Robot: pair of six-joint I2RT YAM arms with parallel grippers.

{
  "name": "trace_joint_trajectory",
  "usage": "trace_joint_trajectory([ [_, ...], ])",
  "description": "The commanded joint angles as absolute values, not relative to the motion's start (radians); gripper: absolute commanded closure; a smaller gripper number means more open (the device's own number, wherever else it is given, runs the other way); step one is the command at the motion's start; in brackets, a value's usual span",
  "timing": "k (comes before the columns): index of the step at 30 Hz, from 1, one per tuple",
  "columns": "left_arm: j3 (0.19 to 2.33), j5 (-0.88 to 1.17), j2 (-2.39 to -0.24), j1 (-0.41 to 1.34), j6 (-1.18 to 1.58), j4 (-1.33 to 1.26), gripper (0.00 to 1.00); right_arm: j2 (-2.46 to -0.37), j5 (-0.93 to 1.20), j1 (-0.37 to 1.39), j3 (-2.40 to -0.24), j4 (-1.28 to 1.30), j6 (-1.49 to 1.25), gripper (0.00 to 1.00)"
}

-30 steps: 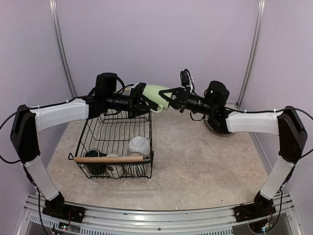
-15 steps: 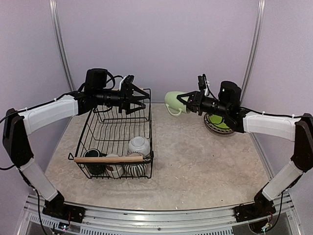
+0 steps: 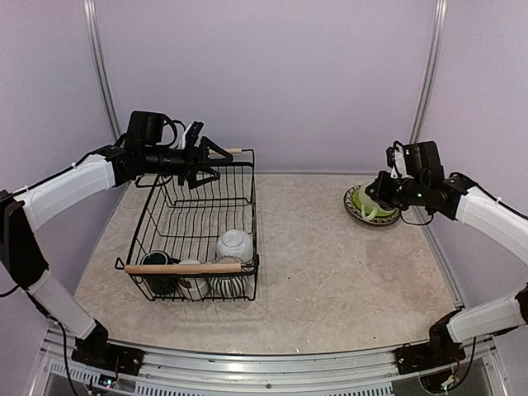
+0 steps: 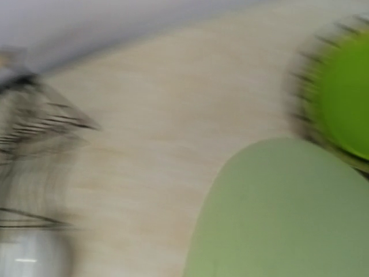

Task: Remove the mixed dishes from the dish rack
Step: Place the cup at the center of the board.

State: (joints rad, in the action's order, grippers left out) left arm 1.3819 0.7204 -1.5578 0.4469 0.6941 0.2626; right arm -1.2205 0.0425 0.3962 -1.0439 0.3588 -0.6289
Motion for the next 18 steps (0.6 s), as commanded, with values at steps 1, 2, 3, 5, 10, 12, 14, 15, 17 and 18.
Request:
trace_joint_trajectory([
  [1,1.424,0.657,-1.531,0.44,0.617,0.346,0.14,-1.218,-0.13,0.312,-1.044,0.575,-0.524,1.0],
  [2,1.427,0.653,-1.53,0.44,0.612,0.356,0.13,-1.227,-0.128,0.285,-1.042,0.592,-0.513,1.0],
  [3,1.43,0.646,-1.529,0.44,0.609,0.365,0.13,-1.242,-0.122,0.258,-1.038,0.604,-0.503,1.0],
  [5,1.429,0.64,-1.526,0.437,0.599,0.378,0.12,-1.266,-0.093,0.202,-1.035,0.613,-0.478,1.0],
  [10,1.427,0.617,-1.518,0.436,0.578,0.412,0.1,-1.384,0.012,0.07,-1.045,0.622,-0.415,1.0],
  [12,1.424,0.609,-1.512,0.435,0.574,0.419,0.1,-1.436,0.055,0.027,-1.06,0.631,-0.388,1.0],
  [14,1.42,0.604,-1.508,0.435,0.572,0.423,0.1,-1.489,0.067,0.01,-1.08,0.647,-0.369,1.0],
  [15,1.418,0.603,-1.508,0.434,0.571,0.425,0.09,-1.508,0.063,0.009,-1.091,0.654,-0.362,1.0],
  [17,1.419,0.602,-1.508,0.434,0.569,0.431,0.09,-1.536,0.051,-0.021,-1.099,0.659,-0.351,1.0],
  [18,1.419,0.6,-1.509,0.434,0.568,0.435,0.09,-1.548,0.054,-0.025,-1.1,0.659,-0.343,1.0],
])
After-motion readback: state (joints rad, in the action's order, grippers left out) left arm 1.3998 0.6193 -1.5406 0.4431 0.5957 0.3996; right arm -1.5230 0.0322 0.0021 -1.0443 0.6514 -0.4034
